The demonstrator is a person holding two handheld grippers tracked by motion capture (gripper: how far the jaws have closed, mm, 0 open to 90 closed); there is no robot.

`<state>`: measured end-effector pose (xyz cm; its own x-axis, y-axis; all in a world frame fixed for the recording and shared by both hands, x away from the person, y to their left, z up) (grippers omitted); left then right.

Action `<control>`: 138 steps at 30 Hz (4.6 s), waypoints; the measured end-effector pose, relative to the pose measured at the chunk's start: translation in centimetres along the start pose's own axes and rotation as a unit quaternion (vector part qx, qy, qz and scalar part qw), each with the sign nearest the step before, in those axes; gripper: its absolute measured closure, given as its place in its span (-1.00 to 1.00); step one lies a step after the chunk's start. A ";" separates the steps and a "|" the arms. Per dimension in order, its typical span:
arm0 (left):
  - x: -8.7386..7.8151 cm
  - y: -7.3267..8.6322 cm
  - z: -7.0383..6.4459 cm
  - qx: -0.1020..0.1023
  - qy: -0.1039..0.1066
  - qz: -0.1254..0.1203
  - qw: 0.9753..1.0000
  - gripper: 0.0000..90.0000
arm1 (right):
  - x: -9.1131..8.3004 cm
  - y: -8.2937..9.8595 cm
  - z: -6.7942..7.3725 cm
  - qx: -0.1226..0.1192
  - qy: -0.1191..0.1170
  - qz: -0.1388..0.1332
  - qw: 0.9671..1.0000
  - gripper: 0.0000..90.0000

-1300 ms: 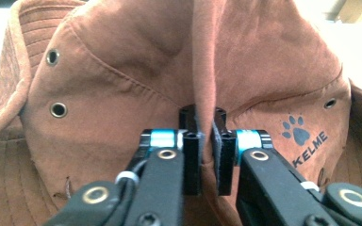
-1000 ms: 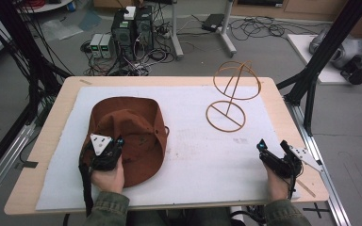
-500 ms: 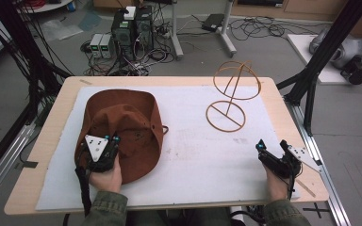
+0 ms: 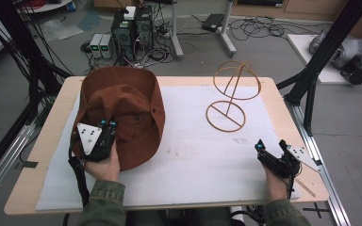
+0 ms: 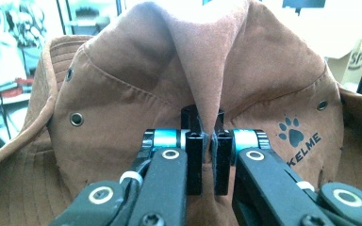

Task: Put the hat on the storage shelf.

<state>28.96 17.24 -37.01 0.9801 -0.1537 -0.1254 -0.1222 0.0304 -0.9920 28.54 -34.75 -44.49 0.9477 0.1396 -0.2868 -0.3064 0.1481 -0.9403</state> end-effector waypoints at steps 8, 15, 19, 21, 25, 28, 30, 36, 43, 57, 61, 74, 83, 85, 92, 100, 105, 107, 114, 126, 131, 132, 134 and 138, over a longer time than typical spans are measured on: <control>0.9 -3.9 -1.2 0.010 0.019 -0.046 0.999 0.95 | 0.0 0.0 0.0 0.003 -0.001 0.000 1.000 -0.76; 1.8 -6.4 -2.3 0.014 0.032 -0.074 0.997 0.95 | 0.0 0.0 -0.1 0.005 -0.002 -0.001 1.000 -0.76; 2.6 -7.6 -2.7 0.019 0.042 -0.083 0.996 0.95 | 0.0 0.0 0.0 0.006 -0.003 0.001 1.000 -0.76; 3.1 -8.4 -3.0 0.019 0.050 -0.087 0.995 0.95 | 0.0 0.0 0.0 0.004 -0.003 0.000 1.000 -0.76; 4.4 -10.0 -3.9 0.025 0.068 -0.090 0.993 0.95 | 0.1 0.0 0.1 0.002 -0.003 0.002 1.000 -0.76; 5.5 -11.3 -4.7 0.031 0.079 -0.092 0.992 0.95 | 0.2 0.0 0.1 -0.001 -0.005 0.002 1.000 -0.76; 6.2 -12.0 -5.2 0.033 0.088 -0.093 0.991 0.95 | 0.2 0.0 0.1 0.000 -0.005 0.003 1.000 -0.76; 8.2 -13.5 -7.2 0.034 0.118 -0.092 0.988 0.95 | 0.2 0.1 0.1 0.002 -0.006 0.003 1.000 -0.76; 11.2 -14.1 -10.8 0.042 0.173 -0.085 0.980 0.95 | 0.1 0.1 0.0 0.004 -0.008 0.002 1.000 -0.76; 16.6 -15.1 -18.3 0.036 0.272 -0.102 0.956 0.95 | 0.7 0.2 0.1 0.006 -0.015 0.010 1.000 -0.76; 17.9 -15.7 -20.2 0.036 0.293 -0.098 0.950 0.95 | 0.7 0.2 0.1 0.004 -0.018 0.011 1.000 -0.76; 19.4 -15.3 -23.4 0.050 0.321 -0.059 0.944 0.94 | 0.3 0.3 -0.4 0.007 -0.014 0.010 1.000 -0.76; 20.1 -14.6 -23.5 0.065 0.331 -0.002 0.941 0.94 | 0.5 0.3 0.1 0.004 -0.019 0.012 1.000 -0.76; 20.2 -14.3 -23.6 0.077 0.334 0.013 0.939 0.94 | 0.5 0.3 0.2 0.003 -0.020 0.012 1.000 -0.76; 20.4 -13.7 -24.3 0.098 0.334 0.028 0.937 0.92 | 0.7 0.2 0.4 0.001 -0.022 0.015 1.000 -0.76; 20.0 -13.4 -24.8 0.107 0.337 0.032 0.935 0.77 | 0.7 0.2 0.4 0.002 -0.023 0.014 1.000 -0.76; 20.1 -13.0 -24.9 0.106 0.338 0.035 0.934 0.49 | 0.6 0.2 0.3 0.003 -0.022 0.012 1.000 -0.76; 20.2 -12.7 -24.9 0.110 0.332 0.039 0.936 0.30 | 0.6 0.3 0.2 0.006 -0.022 0.014 1.000 -0.76; 20.0 -12.7 -24.5 0.085 0.314 0.027 0.945 -0.21 | 0.6 0.3 0.2 0.007 -0.022 0.015 1.000 -0.76; 18.0 -14.6 -23.0 0.064 0.294 -0.020 0.953 -0.44 | 0.7 0.3 0.3 0.002 -0.023 0.013 1.000 -0.76; 16.6 -15.7 -21.2 0.056 0.282 -0.042 0.957 -0.44 | 0.8 0.3 0.4 0.003 -0.025 0.014 1.000 -0.76; 16.4 -15.9 -20.8 0.055 0.279 -0.045 0.958 -0.44 | 0.7 0.3 0.4 0.001 -0.025 0.016 1.000 -0.76; 15.4 -16.3 -19.4 0.053 0.265 -0.054 0.961 -0.44 | 0.8 0.3 0.4 0.001 -0.026 0.014 1.000 -0.76; 13.9 -16.5 -16.7 0.046 0.243 -0.062 0.967 -0.44 | 0.7 0.3 0.6 0.002 -0.026 0.014 1.000 -0.76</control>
<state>41.94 -1.88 -22.57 0.7941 -0.6075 -0.0189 0.0272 0.0667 -0.9974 29.11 -34.04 -44.84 0.9325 0.1949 -0.3039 -0.3341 0.1467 -0.9311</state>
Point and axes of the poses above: each handheld gripper's, and its own axes: x roughly forward along the jaws, y roughly out of its underside, z roughly to its left, the point moved 1 cm from there along x, roughly forward along the jaws, and after that the axes turned 5 degrees about z, right-handed, at the moved point
